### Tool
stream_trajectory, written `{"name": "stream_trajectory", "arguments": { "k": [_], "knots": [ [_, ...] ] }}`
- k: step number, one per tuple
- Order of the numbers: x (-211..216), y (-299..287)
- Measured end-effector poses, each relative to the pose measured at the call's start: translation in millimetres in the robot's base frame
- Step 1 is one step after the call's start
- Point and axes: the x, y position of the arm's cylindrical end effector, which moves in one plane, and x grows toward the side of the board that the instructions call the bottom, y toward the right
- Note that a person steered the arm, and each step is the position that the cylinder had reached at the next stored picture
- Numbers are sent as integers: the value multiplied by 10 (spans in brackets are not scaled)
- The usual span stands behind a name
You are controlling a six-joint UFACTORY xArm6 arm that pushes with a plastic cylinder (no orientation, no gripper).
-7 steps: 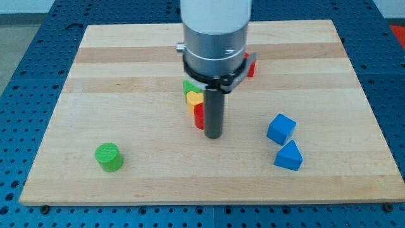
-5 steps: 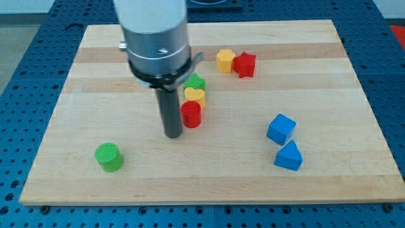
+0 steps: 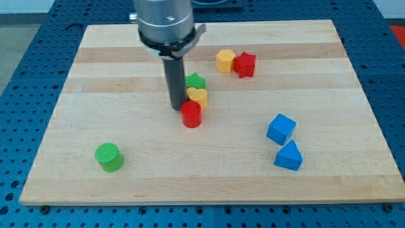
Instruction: Push red circle towards bottom center
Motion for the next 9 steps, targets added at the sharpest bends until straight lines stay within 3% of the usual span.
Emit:
{"name": "stream_trajectory", "arguments": {
  "k": [4, 6, 8, 9],
  "knots": [
    [69, 310],
    [138, -176],
    [503, 761],
    [529, 440]
  ]
}}
